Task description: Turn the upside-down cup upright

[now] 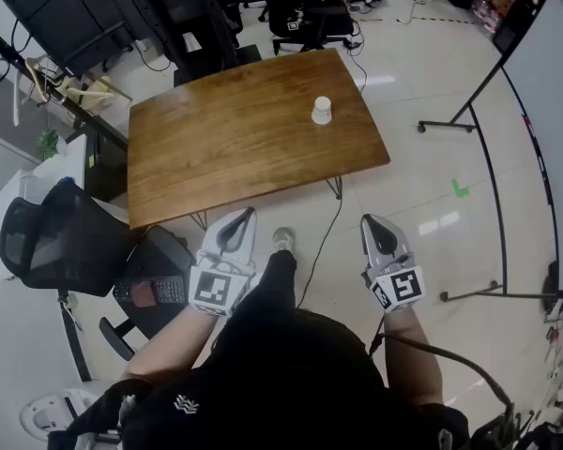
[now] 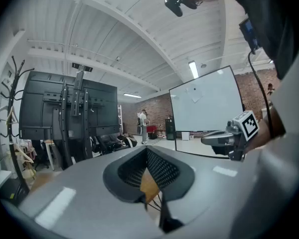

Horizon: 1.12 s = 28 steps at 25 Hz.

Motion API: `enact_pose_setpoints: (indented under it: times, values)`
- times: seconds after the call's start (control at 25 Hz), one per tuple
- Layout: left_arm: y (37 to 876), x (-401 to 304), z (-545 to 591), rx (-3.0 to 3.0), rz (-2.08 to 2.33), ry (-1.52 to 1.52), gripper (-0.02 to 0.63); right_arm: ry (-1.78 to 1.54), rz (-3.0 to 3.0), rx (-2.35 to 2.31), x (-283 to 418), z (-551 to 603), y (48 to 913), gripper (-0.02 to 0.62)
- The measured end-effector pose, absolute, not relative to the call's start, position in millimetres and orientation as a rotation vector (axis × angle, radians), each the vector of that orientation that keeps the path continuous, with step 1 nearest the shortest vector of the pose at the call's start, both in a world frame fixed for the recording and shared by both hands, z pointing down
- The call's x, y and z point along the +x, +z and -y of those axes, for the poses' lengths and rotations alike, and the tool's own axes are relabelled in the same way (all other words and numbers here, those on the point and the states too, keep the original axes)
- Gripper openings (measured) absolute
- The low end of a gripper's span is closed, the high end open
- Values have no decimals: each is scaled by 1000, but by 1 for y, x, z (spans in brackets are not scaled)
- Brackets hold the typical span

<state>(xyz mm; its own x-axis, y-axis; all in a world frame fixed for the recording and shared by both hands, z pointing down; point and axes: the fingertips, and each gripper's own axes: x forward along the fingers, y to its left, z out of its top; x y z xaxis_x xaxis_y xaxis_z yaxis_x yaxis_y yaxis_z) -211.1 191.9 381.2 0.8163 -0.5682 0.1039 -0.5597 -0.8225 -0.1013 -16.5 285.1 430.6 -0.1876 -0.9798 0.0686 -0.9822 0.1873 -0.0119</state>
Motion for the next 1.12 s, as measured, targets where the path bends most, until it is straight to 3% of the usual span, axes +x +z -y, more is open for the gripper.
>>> enact_pose_setpoints:
  times: [0.44, 0.6, 0.72, 0.92, 1.12]
  values:
    - [405, -110, 10, -2944, -876, -181, 0, 58, 2284, 1927, 64, -87, 424, 2]
    - [408, -71, 53, -2947, -841, -204, 0, 257, 2110, 2054, 108, -42, 458, 3]
    - [413, -52, 61, -2997, -832, -206, 0, 396, 2153, 1966, 112, -18, 483, 152]
    - [420, -55, 81, -2955, -957, -302, 0, 531, 2138, 1854, 131, 13, 525, 109]
    - [413, -112, 104, -2840, -1283, -350, 0, 699, 2144, 1751, 147, 44, 577, 97]
